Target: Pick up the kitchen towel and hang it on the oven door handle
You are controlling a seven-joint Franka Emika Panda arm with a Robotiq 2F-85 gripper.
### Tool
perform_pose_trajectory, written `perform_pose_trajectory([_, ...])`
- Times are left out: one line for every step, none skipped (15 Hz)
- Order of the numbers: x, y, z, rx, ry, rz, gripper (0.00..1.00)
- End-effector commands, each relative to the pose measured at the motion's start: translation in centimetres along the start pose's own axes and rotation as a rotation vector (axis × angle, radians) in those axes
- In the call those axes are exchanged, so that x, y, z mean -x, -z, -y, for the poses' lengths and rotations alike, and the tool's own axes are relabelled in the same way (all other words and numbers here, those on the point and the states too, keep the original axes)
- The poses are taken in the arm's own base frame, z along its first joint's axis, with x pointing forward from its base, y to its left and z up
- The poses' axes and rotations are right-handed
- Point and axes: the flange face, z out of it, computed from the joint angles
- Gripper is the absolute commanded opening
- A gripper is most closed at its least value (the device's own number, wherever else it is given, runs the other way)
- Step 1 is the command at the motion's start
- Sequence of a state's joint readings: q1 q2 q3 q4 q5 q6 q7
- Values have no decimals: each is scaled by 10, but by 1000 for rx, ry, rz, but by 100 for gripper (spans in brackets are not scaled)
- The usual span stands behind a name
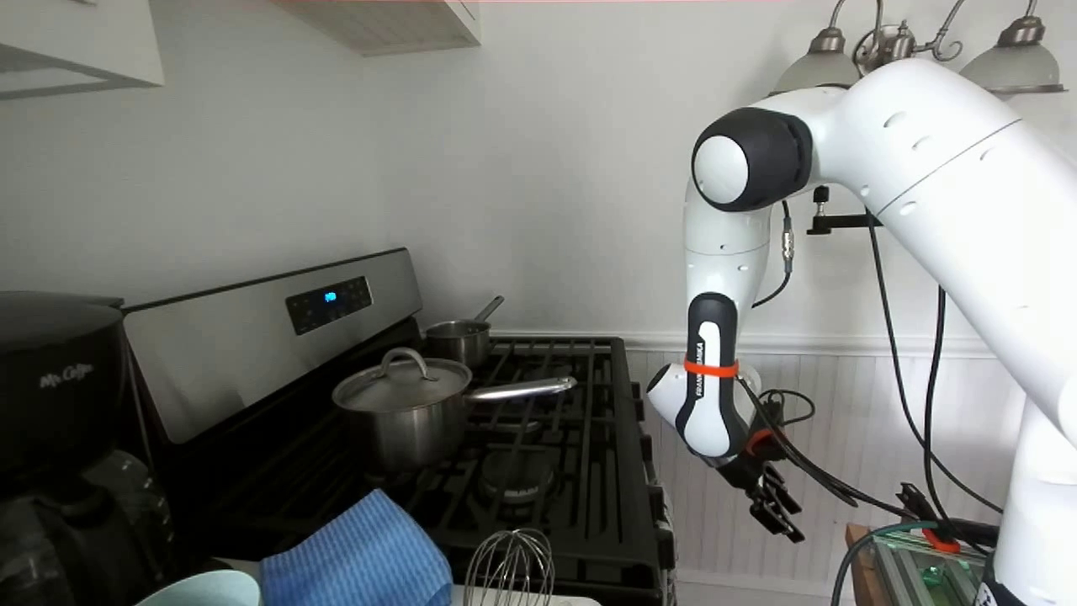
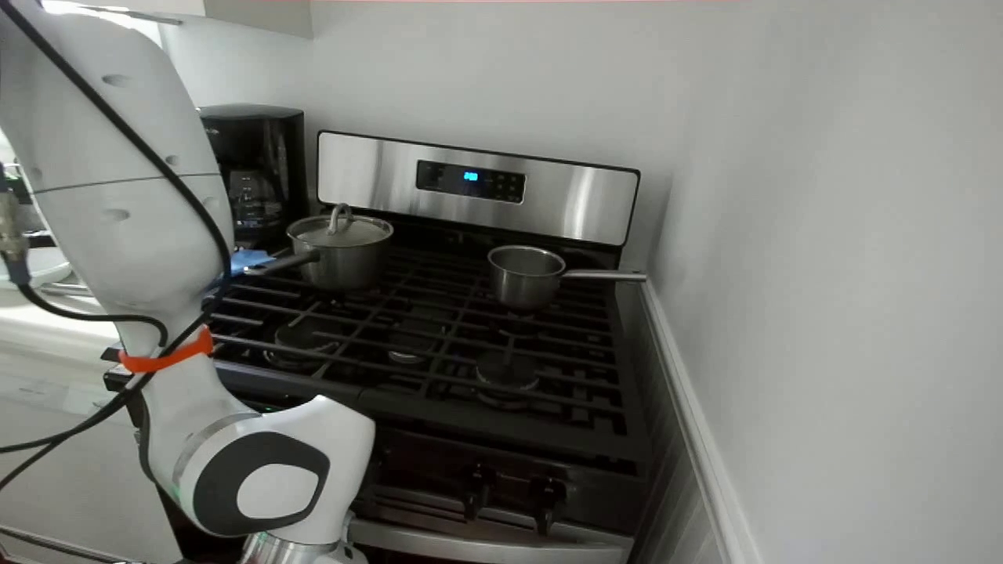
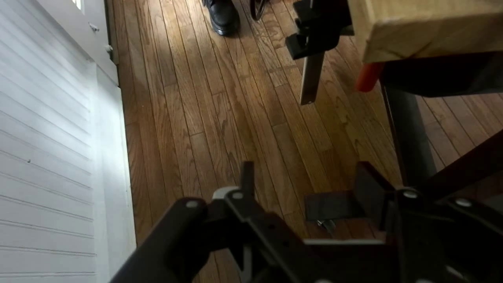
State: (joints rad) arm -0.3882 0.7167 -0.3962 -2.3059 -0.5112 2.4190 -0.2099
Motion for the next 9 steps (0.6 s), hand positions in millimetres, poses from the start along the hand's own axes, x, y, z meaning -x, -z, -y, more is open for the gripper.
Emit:
perform_pose_trajectory([7, 19, -3, -9, 0, -42, 98])
perform_pose_trajectory([12, 26, -4, -11, 7, -56, 100])
perform_pose_trajectory([19, 36, -6, -13, 0, -85, 100])
perform_pose_trajectory([26, 45, -8, -19, 1, -114, 100])
perform_pose_trajectory([33, 56, -10, -22, -1, -139, 100])
perform_pose_trajectory([41, 67, -13, -28, -5, -169, 100])
perform_pose_trajectory([50, 78, -16, -39, -6, -194, 100])
perform_pose_trajectory([59, 90, -18, -51, -13, -221, 100])
perform_pose_trajectory([67, 99, -20, -74, -17, -253, 100])
